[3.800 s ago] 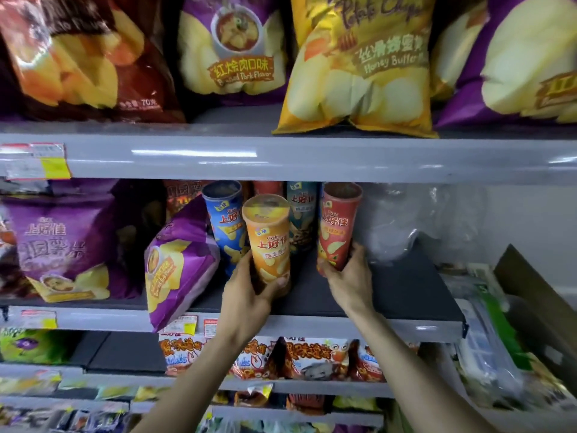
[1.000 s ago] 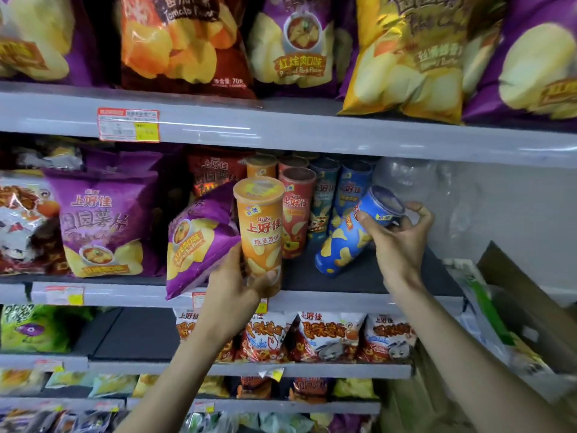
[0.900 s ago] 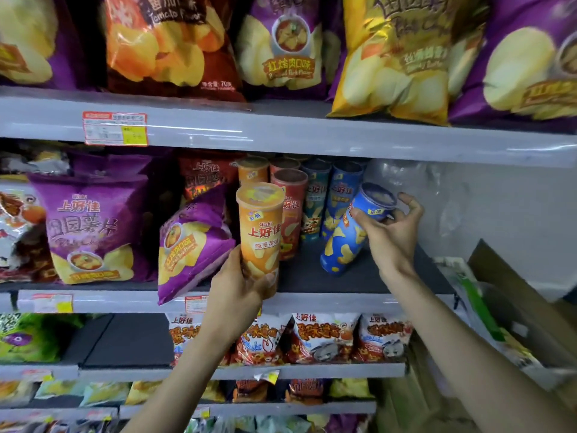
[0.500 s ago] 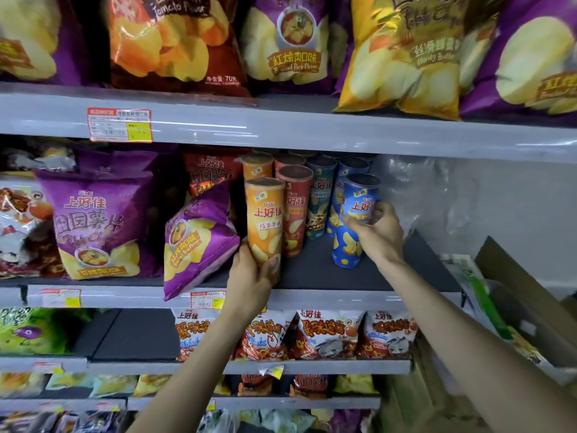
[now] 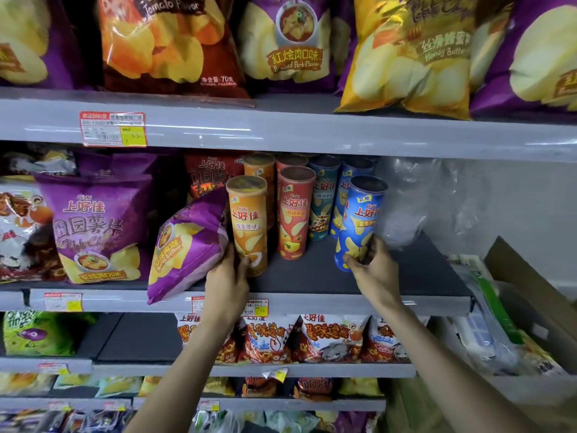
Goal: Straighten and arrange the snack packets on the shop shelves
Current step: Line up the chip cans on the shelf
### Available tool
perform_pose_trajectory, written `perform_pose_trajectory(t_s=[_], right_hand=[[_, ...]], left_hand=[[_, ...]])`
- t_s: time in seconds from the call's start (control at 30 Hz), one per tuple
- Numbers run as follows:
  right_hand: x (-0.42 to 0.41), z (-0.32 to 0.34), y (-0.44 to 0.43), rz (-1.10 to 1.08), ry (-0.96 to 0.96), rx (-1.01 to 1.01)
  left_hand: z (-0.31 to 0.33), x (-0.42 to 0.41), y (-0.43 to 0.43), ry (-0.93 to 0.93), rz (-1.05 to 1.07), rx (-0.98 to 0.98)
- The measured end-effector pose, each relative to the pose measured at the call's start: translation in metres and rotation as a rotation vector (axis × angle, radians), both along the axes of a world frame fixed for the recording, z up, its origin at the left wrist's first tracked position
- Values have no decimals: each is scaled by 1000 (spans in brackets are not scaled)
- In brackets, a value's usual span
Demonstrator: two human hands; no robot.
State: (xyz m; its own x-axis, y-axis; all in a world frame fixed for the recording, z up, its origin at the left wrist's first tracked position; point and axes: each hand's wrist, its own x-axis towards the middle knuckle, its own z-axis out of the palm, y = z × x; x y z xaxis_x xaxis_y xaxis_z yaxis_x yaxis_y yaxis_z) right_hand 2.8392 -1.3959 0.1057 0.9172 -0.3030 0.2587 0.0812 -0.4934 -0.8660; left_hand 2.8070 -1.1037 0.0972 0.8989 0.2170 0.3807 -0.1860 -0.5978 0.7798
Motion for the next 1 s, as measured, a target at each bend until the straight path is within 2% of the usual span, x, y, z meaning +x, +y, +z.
perform_pose_trajectory(t_s=[0.33, 0.57, 0.7, 1.0], right_hand=[[5, -9, 7, -50, -4, -60], [15, -7, 12, -70, 39, -104], [24, -5, 12, -94, 104, -147], [27, -16, 17, -123, 60, -298]], left_hand=[[-8, -6, -31, 80, 142, 0], [1, 18, -45, 256, 212, -12], [1, 36, -42, 254, 208, 34], [-11, 44, -47, 160, 244, 157]])
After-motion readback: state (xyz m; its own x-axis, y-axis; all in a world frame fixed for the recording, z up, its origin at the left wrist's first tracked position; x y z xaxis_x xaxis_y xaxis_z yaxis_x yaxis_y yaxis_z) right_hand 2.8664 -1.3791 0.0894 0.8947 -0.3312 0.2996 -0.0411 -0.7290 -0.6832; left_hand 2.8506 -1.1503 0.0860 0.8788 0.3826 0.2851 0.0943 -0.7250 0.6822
